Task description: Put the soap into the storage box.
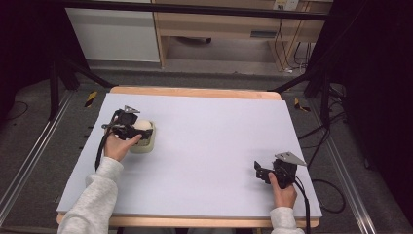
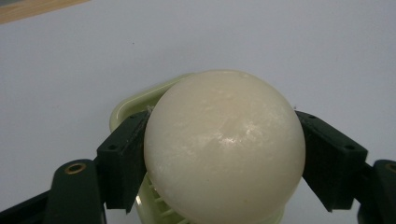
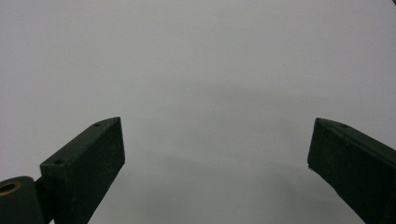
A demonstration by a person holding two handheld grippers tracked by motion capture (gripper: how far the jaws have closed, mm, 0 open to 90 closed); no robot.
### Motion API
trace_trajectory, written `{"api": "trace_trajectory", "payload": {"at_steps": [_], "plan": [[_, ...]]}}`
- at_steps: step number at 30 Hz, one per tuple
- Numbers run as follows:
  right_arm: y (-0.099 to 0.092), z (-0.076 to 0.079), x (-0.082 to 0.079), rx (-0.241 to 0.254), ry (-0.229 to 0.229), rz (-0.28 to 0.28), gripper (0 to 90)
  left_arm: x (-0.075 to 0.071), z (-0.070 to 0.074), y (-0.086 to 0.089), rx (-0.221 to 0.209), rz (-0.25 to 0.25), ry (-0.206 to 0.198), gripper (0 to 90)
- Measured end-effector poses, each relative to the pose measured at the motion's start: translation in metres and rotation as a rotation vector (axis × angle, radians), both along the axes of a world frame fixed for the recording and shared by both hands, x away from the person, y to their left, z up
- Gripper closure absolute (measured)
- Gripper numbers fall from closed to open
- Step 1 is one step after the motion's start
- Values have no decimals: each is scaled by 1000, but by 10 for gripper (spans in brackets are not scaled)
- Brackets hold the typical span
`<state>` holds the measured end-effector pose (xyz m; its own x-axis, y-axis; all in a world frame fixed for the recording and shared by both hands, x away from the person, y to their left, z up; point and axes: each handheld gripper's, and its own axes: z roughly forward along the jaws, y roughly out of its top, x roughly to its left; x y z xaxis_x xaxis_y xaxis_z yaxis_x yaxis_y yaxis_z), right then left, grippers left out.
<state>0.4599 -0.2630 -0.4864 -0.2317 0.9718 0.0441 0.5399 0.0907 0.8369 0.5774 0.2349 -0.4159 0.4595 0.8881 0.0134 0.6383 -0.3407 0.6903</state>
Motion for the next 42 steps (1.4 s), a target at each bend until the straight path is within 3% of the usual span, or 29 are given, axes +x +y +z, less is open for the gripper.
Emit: {"api": "trace_trajectory", "payload": {"at_steps": [28, 42], "plan": [[0, 0, 0, -1, 1, -1, 43, 7, -25, 7, 8, 21, 49, 237], [0, 0, 0, -1, 1, 2, 43, 6, -29, 8, 8, 21, 51, 237]]}}
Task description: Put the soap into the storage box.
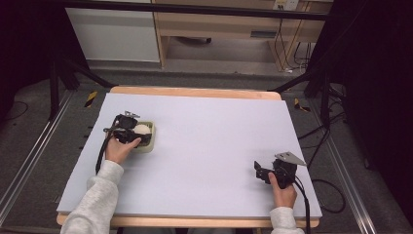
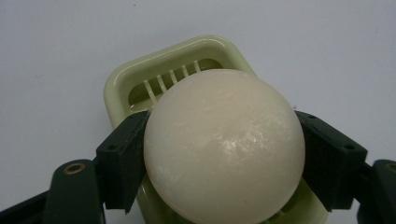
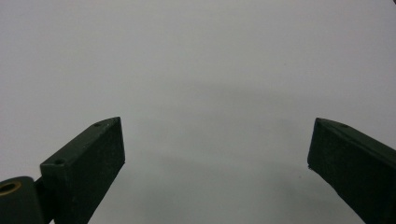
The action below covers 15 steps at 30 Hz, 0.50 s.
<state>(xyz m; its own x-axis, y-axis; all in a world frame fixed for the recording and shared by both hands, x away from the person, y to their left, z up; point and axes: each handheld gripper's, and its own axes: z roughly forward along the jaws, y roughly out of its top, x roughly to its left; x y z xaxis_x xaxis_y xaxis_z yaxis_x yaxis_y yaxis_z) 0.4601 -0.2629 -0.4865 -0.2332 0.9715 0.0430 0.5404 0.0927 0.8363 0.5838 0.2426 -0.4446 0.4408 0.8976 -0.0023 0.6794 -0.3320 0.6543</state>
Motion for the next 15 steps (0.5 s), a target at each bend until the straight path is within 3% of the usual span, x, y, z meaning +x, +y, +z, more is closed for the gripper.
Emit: {"api": "trace_trajectory", "payload": {"at_steps": [11, 15], "plan": [[0, 0, 0, 0, 0, 1, 43, -1, -1, 1, -4, 0, -8, 234], [0, 0, 0, 3, 3, 2, 43, -4, 6, 2, -25, 8, -40, 222]]}}
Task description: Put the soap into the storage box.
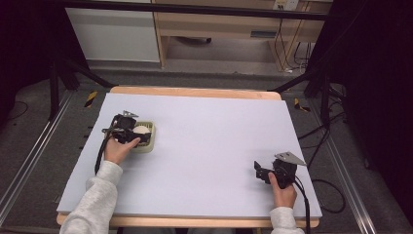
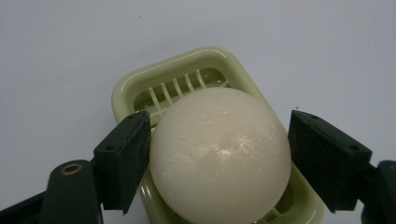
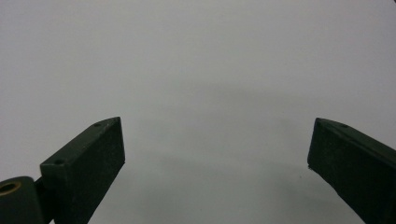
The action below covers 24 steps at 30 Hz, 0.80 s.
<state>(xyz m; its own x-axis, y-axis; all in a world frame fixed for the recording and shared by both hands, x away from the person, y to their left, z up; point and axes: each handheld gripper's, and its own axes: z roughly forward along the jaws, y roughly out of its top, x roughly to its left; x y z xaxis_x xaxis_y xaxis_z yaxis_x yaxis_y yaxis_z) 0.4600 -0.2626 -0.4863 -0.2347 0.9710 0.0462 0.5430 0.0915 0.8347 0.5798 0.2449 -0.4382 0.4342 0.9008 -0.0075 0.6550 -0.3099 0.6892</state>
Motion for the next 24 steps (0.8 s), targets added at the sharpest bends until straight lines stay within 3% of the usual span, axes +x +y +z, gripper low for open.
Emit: {"api": "trace_trajectory", "payload": {"at_steps": [6, 13, 24], "plan": [[0, 0, 0, 1, 0, -2, 43, -6, 9, 0, -11, -5, -30, 210], [0, 0, 0, -2, 0, -2, 43, -25, 20, 0, -25, -26, -74, 177], [1, 0, 0, -6, -3, -3, 43, -58, 14, 6, -67, -54, -92, 168]]}}
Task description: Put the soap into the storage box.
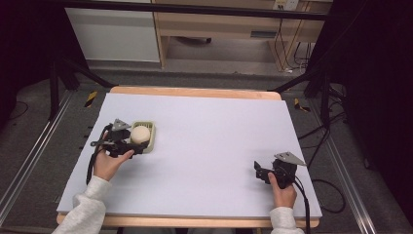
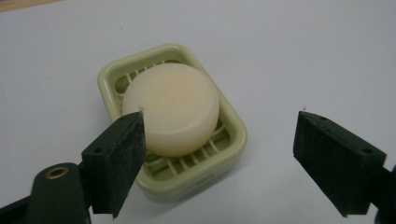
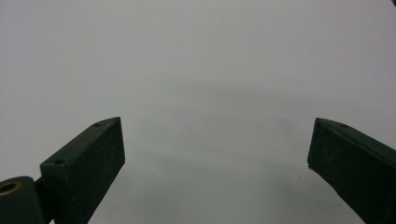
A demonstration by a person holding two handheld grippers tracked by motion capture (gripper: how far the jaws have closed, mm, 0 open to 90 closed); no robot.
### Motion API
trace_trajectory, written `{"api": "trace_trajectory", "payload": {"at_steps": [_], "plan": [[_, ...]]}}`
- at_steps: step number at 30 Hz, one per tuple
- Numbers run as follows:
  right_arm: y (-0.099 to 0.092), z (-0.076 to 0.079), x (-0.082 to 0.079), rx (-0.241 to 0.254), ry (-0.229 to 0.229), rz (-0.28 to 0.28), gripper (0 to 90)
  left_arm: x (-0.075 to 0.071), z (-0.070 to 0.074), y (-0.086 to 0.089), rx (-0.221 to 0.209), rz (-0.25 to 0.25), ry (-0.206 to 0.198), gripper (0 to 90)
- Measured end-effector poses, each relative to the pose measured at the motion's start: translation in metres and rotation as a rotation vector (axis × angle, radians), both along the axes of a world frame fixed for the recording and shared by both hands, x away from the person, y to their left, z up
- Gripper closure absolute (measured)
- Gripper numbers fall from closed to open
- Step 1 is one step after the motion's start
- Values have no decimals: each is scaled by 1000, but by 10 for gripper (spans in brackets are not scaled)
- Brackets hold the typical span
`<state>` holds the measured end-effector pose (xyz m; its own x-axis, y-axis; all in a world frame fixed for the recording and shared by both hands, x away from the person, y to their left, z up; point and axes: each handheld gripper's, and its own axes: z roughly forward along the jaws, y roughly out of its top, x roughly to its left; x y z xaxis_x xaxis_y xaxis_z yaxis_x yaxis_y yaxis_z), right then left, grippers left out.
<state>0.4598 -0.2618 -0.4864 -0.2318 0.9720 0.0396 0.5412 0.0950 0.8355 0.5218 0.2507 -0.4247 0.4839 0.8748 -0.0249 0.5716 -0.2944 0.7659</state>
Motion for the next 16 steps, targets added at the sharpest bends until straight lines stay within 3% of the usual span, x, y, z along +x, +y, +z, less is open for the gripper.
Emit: {"api": "trace_trajectory", "payload": {"at_steps": [6, 9, 16], "plan": [[0, 0, 0, -1, -1, -1, 43, -23, -12, 8, -14, -6, -4, 166], [0, 0, 0, -1, 0, 0, 43, -36, -20, 17, -30, 16, -16, 159], [0, 0, 0, -1, 0, 0, 43, -52, -27, 29, -32, 46, -32, 148]]}}
